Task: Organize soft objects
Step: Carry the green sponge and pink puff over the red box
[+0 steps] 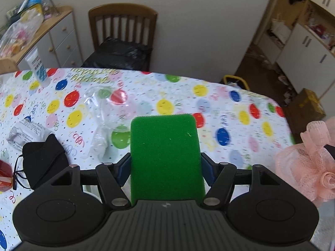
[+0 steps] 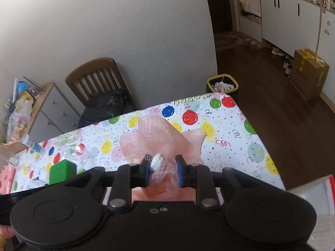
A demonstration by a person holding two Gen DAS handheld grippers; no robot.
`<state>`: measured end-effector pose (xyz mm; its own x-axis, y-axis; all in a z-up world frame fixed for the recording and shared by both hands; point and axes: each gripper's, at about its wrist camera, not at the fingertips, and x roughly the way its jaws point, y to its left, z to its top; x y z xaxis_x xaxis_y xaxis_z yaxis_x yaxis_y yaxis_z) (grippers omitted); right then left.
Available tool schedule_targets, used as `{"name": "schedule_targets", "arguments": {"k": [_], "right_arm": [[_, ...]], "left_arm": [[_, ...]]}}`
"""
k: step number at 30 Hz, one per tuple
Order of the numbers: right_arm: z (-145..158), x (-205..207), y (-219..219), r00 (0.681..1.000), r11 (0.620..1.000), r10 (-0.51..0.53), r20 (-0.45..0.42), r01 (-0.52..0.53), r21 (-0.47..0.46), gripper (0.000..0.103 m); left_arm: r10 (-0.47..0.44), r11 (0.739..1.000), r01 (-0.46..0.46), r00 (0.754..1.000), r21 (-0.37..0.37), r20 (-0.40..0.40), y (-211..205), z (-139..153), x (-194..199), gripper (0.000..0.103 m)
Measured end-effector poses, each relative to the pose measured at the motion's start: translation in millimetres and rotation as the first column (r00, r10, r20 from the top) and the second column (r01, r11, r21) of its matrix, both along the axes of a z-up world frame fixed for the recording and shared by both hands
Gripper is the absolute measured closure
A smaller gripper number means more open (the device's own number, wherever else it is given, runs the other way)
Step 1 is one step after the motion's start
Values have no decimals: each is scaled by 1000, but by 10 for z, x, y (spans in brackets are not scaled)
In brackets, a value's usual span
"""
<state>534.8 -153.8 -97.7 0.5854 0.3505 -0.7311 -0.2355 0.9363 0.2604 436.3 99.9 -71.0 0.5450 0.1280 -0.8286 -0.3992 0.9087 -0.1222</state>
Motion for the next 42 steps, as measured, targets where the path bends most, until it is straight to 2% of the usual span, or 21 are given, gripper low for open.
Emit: {"name": "schedule_targets", "arguments": {"k": [10,20,26,31,37,42], "right_arm": [[369,-548,-483,998,1000,3,62,-3,9,80],[417,-950,-1096,997,999,-45,70,44,14,80],[261,-1101,-1433,996,997,-78,44,79,-3,80],[19,-1217,-1645,996,995,-89,11,89,-47,80],[-314,-1295,-1814,995,991,-92,-34,88,-102,80],[-524,-1318,-1916,995,988,-96,-35,90,-129,80]], "left_arm": [[-140,990,141,988,-14,69,-571,408,-319,36],[-310,949,313,946,-17,96,-1357,571,-669,36],[-387,921,389,919,-18,78,-1828,532,-796,36],[-430,901,433,899,-23,81,-2162,470,-861,36],[-464,885,465,884,-8,59,-2518,318,-841,36],[-479,878,479,877,3,23,-2710,111,-723,36]]}}
